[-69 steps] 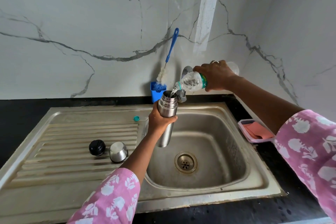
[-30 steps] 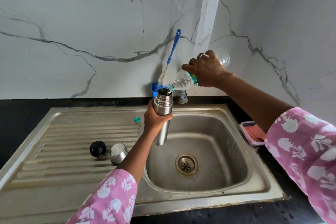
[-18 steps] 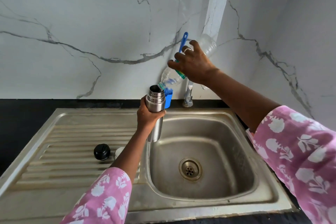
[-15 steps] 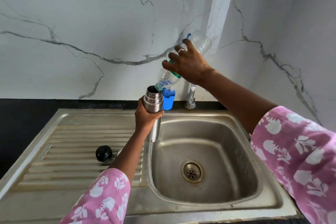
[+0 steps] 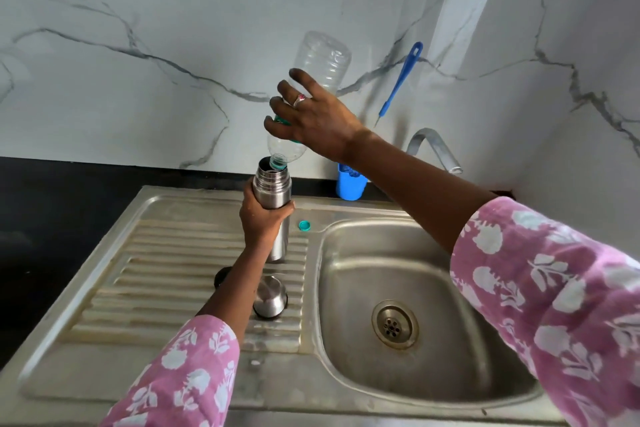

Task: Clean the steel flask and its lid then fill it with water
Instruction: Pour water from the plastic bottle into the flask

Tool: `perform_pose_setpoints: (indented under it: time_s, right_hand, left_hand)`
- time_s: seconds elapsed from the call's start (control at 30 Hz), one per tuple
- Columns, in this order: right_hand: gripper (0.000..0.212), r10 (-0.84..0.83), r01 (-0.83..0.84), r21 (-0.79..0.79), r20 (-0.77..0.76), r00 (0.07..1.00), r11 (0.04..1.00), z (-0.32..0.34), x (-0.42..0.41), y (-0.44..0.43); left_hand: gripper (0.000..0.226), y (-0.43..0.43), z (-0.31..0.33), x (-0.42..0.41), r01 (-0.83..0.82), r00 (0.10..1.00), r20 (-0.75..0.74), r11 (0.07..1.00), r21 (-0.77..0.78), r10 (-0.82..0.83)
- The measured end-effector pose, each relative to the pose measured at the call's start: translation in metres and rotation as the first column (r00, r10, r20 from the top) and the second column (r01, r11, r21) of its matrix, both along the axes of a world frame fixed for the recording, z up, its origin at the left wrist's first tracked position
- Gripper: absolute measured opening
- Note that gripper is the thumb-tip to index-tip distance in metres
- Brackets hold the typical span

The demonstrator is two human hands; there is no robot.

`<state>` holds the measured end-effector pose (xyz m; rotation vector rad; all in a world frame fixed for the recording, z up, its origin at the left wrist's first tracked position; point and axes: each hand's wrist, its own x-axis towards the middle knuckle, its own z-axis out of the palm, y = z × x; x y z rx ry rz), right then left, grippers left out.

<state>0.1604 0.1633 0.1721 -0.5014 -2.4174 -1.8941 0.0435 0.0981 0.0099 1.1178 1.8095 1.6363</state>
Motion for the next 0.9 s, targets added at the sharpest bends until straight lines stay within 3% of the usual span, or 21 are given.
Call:
perform_pose_setpoints:
  time_s: [0.27, 0.47, 0.57, 0.7, 0.73, 0.8, 0.9]
  right_hand:
    - [0.036, 0.066, -0.068, -0.017, -0.068, 0.996, 0.998, -0.019, -0.03, 0.009]
    - [0.033, 0.062, -0.069, -0.025, -0.215, 0.975, 0.997, -0.024, -0.034, 0.014]
    - [0.033, -0.012, -0.041, -0.126, -0.391, 0.92, 0.991, -0.026, -0.029, 0.01]
    - [0.047, -0.217, 0.038, -0.299, -0.593, 0.776, 0.953, -0.033, -0.016, -0.011]
    - [0.058, -0.339, 0.067, -0.441, -0.574, 0.746, 0.895, -0.039, -0.011, -0.016]
    - [0.07, -0.58, 0.04, -0.734, -0.502, 0.642, 0.678, -0.051, -0.001, -0.027]
    - [0.075, -0.798, -0.155, -0.894, -0.446, 0.405, 0.421, -0.074, 0.011, -0.038]
  left_hand:
    - [0.074, 0.003, -0.01, -0.021, -0.074, 0.997, 0.02, 0.997, 0.001, 0.074]
    - [0.076, 0.01, -0.018, -0.028, -0.059, 0.998, 0.016, 0.998, 0.01, 0.059]
    - [0.079, 0.011, -0.021, -0.031, -0.045, 0.999, 0.019, 0.999, 0.013, 0.045]
    - [0.092, 0.008, -0.027, -0.032, 0.005, 0.998, 0.057, 0.999, 0.035, -0.007]
    - [0.098, 0.006, -0.029, -0.03, 0.008, 0.997, 0.077, 0.998, 0.064, -0.013]
    - [0.106, 0.0, -0.031, -0.024, -0.082, 0.995, 0.062, 0.988, 0.134, 0.074]
    - [0.075, -0.015, -0.032, -0.003, -0.279, 0.949, -0.061, 0.916, 0.29, 0.308]
